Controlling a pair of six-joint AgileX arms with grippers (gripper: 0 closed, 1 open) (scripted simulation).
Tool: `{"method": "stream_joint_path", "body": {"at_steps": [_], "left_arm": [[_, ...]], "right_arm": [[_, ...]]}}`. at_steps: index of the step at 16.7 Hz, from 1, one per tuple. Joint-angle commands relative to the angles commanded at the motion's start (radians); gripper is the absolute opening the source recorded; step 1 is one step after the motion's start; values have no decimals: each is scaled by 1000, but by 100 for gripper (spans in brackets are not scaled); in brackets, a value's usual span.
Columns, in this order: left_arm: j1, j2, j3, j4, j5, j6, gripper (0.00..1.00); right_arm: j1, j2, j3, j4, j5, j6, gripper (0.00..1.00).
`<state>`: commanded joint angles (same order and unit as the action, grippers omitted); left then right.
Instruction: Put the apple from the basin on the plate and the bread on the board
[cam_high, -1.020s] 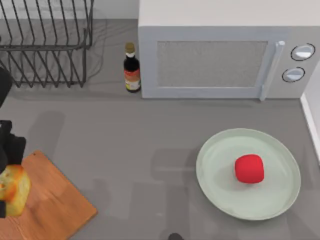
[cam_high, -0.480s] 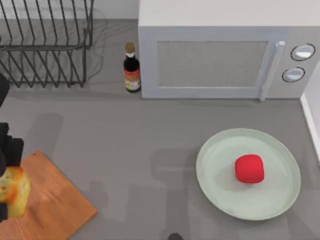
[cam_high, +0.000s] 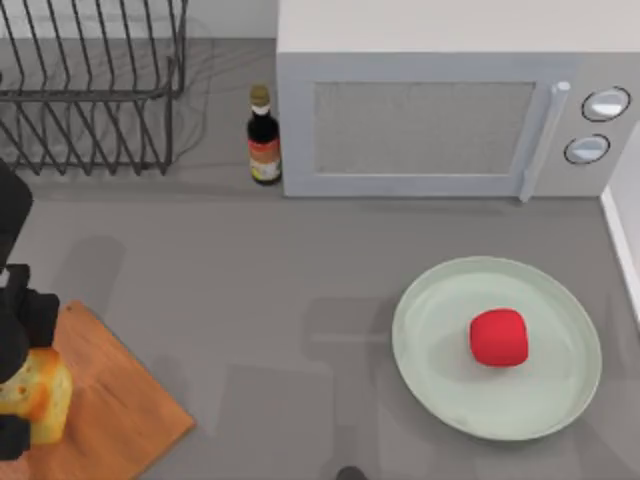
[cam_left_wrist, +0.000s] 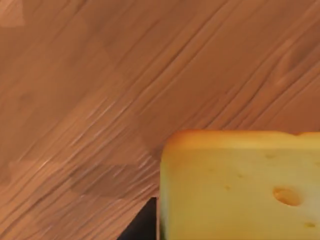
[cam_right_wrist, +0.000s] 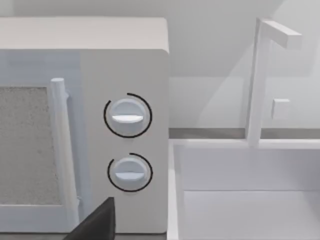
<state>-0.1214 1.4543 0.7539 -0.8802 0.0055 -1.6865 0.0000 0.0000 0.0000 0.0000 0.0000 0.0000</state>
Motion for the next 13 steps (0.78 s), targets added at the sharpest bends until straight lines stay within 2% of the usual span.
{"method": "stream_joint_path", "body": {"at_steps": [6, 13], "left_arm": [[1, 17, -27, 35, 1, -3, 0], [1, 17, -27, 35, 1, -3, 53]], "right_arm": [[0, 0, 0, 0, 0, 0, 100], [0, 0, 0, 0, 0, 0, 100]]}}
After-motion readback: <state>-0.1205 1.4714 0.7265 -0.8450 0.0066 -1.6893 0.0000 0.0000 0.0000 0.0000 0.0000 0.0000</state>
